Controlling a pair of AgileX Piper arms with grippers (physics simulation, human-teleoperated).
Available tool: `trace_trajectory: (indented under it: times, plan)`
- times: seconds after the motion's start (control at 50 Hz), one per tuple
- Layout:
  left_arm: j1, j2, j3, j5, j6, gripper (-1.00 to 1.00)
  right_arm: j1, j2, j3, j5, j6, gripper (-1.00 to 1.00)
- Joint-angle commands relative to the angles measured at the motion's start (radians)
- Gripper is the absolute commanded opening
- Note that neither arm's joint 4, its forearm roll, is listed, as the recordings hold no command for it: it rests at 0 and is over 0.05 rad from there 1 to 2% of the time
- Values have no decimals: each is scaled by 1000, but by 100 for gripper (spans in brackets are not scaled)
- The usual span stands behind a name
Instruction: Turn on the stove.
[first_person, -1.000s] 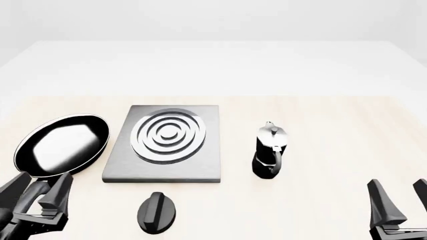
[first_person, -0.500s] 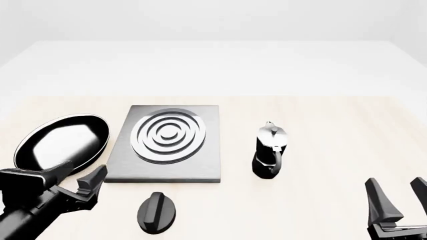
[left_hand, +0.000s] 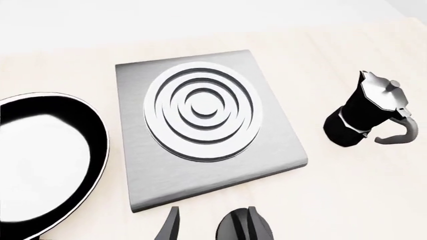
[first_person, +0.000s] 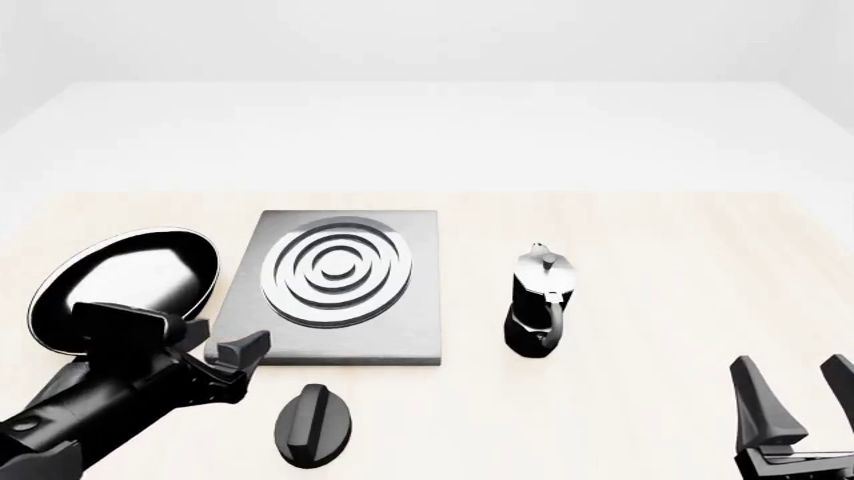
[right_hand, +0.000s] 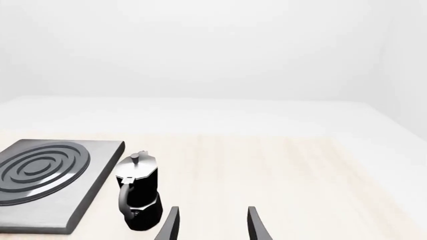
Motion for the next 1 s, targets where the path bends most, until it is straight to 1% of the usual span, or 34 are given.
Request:
trace_trajectory:
  times: [0.02,0.14,0.2,0.22,0.32,0.52,0.58,0.62,0.72,0.74,1.0]
  plan:
    - [-67,30,-46,62,-27,100,2,-15,0,9,3,100]
    - [-103,46,-45,59,-42,100,2,-24,0,16,7,100]
    - [-101,58,-45,47,-42,100,1,-31,0,20,9,100]
    - [-105,70,-46,41,-51,100,1,-35,0,23,9,100]
    - [-106,101,-49,15,-34,100,-1,-40,0,26,14,100]
    - [-128,182,-58,-26,-50,100,2,-37,0,23,16,100]
    - [-130,191,-50,-48,-26,100,2,-37,0,22,19,100]
    - [-137,215,-43,-67,-40,100,2,-37,0,22,20,100]
    - [-138,246,-33,-95,-41,100,3,-37,0,22,20,100]
    - [-142,272,-29,-111,-55,100,4,-35,0,20,21,100]
    - [-167,331,-23,-149,-95,100,4,-40,0,23,25,100]
